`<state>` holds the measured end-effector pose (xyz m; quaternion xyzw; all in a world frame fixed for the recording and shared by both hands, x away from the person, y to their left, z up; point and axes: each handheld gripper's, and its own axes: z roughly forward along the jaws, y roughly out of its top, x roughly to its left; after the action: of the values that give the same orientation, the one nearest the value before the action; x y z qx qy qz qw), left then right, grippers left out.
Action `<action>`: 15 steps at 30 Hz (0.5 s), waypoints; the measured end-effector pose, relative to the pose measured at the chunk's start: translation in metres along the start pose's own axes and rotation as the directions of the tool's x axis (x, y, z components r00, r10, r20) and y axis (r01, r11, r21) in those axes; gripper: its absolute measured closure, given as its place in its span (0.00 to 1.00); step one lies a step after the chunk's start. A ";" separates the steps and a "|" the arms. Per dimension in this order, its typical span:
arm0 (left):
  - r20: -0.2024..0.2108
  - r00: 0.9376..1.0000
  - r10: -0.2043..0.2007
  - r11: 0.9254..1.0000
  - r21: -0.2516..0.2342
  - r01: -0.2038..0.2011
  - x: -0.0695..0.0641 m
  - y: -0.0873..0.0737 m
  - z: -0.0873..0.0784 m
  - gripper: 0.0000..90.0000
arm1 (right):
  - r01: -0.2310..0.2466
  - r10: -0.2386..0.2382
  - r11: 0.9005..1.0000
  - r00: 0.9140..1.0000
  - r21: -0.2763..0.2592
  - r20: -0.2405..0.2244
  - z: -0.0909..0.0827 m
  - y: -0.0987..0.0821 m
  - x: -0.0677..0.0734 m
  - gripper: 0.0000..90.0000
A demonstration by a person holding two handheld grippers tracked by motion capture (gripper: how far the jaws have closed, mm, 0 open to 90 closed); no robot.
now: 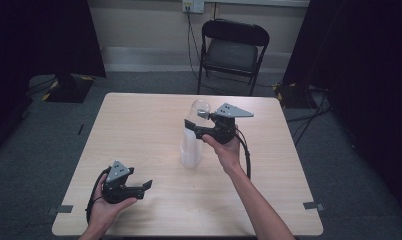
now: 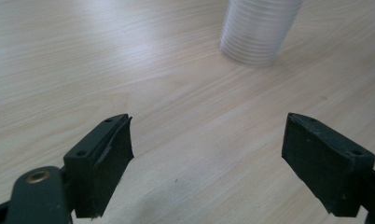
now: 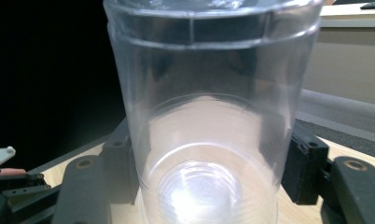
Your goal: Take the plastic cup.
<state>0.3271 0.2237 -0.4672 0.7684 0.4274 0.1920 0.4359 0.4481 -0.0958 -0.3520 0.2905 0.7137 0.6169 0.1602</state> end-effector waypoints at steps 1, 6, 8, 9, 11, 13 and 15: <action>0.006 1.000 0.000 1.000 0.002 0.000 0.000 0.000 0.000 0.18 | -0.002 0.002 1.000 1.000 -0.002 0.000 -0.001 0.001 0.000 0.38; 0.004 0.999 0.032 0.999 -0.009 -0.032 -0.003 0.000 0.000 0.22 | -0.009 0.009 1.000 1.000 -0.016 -0.001 -0.007 0.007 -0.002 0.38; 0.009 0.999 0.034 0.999 -0.018 -0.034 -0.003 0.000 -0.001 0.25 | -0.012 0.012 1.000 1.000 -0.020 -0.002 -0.009 0.009 -0.001 0.38; 0.015 0.999 0.037 0.999 -0.022 -0.036 -0.002 0.001 -0.001 0.25 | -0.010 0.009 1.000 1.000 -0.025 -0.005 -0.010 0.010 -0.001 0.38; 0.022 0.999 0.040 0.998 -0.043 -0.039 -0.003 0.001 -0.002 0.25 | -0.017 0.017 0.999 1.000 -0.027 -0.005 -0.013 0.011 -0.001 0.38; 0.028 0.999 0.038 0.998 -0.045 -0.037 -0.004 0.001 -0.002 0.25 | -0.022 0.022 0.999 1.000 -0.032 -0.005 -0.016 0.011 -0.001 0.38; 0.028 0.998 0.049 0.998 -0.052 -0.047 -0.004 0.001 -0.003 0.27 | -0.024 0.024 0.999 1.000 -0.038 -0.005 -0.020 0.012 -0.001 0.38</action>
<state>0.3234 0.2214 -0.4644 0.7698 0.3972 0.2020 0.4570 0.4396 -0.1112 -0.3363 0.2946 0.6988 0.6329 0.1563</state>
